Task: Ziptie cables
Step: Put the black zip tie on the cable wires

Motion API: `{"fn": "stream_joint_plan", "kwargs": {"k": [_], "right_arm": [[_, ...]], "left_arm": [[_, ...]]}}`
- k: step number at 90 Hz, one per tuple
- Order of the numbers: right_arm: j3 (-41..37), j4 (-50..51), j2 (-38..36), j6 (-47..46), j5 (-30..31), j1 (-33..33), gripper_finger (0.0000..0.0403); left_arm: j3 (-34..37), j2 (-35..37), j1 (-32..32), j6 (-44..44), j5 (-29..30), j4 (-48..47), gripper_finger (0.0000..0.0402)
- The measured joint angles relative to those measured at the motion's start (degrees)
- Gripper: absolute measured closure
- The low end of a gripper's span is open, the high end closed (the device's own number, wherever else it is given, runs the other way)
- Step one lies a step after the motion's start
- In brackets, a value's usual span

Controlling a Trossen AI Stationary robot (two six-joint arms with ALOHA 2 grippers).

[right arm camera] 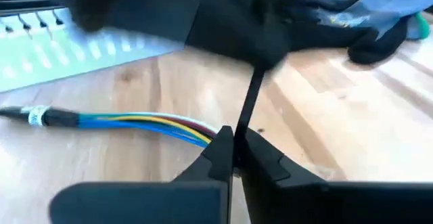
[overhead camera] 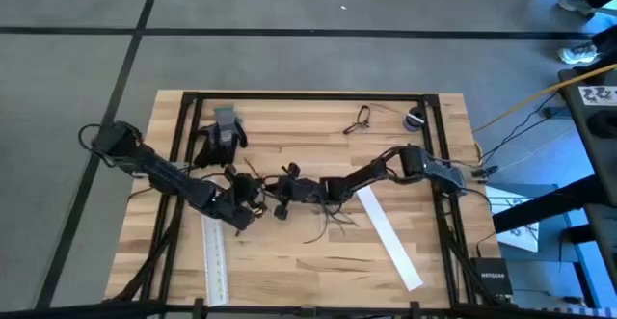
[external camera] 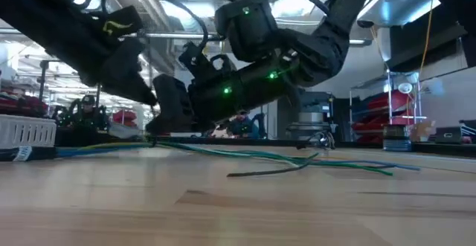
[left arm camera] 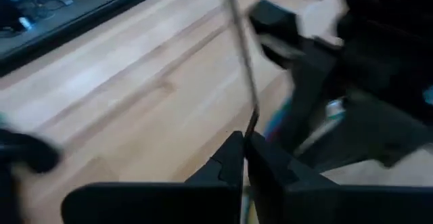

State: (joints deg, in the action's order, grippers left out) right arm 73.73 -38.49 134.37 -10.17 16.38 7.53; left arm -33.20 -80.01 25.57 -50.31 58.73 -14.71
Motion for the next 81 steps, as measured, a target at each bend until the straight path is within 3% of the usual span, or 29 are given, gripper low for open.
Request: {"fn": "stream_joint_plan", "kwargs": {"k": [25, 47, 63, 81], "right_arm": [[-0.07, 3.02, 0.37, 2.51, 0.79, 1.79, 0.0402], [-0.17, 2.84, 0.41, 1.95, 0.55, 1.79, 0.0403], [-0.24, 2.33, 0.51, 1.68, 0.39, 1.8, 0.0403], [-0.22, 2.93, 0.52, 1.68, 0.16, 1.79, 0.0403]], "left_arm": [[-0.01, 8.64, -0.47, -8.96, 2.42, -22.46, 0.0401], [-0.01, 10.88, 1.0, -5.86, 7.08, -19.37, 0.0401], [-0.01, 14.76, 0.5, 1.67, 3.31, -16.01, 0.0399], [-2.7, 21.43, -0.56, 7.66, 0.04, -16.67, 0.0339]]}}
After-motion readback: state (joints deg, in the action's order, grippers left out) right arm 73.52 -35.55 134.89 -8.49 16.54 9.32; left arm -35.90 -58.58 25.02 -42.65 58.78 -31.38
